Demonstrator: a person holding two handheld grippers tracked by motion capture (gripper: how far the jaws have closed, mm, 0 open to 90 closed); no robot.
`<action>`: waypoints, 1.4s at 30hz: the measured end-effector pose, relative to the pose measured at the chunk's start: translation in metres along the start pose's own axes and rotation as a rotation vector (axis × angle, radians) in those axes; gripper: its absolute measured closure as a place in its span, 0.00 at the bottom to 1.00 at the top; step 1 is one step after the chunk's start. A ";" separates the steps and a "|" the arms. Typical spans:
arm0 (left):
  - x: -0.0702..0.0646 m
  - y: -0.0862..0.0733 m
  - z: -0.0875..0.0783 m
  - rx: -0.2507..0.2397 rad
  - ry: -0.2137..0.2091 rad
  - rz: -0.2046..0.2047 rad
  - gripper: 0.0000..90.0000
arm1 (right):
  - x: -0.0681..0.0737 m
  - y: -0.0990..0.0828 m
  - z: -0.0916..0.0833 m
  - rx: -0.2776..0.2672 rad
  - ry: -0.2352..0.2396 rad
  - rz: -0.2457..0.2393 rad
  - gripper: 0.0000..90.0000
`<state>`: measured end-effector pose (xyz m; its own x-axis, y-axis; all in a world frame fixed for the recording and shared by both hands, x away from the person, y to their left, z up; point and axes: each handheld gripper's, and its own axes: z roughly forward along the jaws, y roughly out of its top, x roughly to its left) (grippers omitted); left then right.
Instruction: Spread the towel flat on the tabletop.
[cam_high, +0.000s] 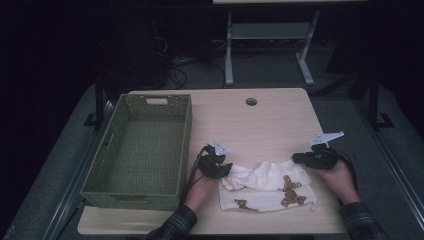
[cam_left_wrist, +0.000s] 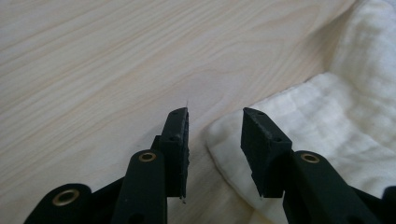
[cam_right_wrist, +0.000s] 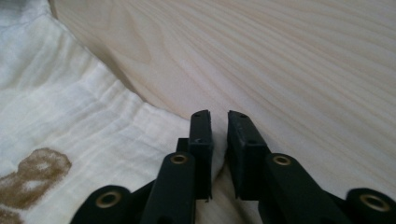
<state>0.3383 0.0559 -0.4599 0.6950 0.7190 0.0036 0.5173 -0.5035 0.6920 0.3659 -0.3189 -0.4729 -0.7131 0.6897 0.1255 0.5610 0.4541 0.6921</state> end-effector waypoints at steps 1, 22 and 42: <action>0.001 0.000 0.000 0.004 0.010 -0.010 0.68 | 0.000 0.000 0.000 0.000 0.005 0.004 0.93; 0.007 0.004 0.011 -0.003 -0.055 -0.066 0.96 | -0.002 0.001 -0.006 -0.037 0.011 -0.010 0.96; 0.034 0.038 -0.001 -0.164 -0.006 -0.125 0.96 | -0.022 0.029 -0.029 -0.153 -0.001 -0.018 0.96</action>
<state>0.3817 0.0616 -0.4327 0.6337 0.7678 -0.0943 0.5121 -0.3250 0.7950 0.3861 -0.3372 -0.4350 -0.7220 0.6830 0.1110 0.4771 0.3751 0.7948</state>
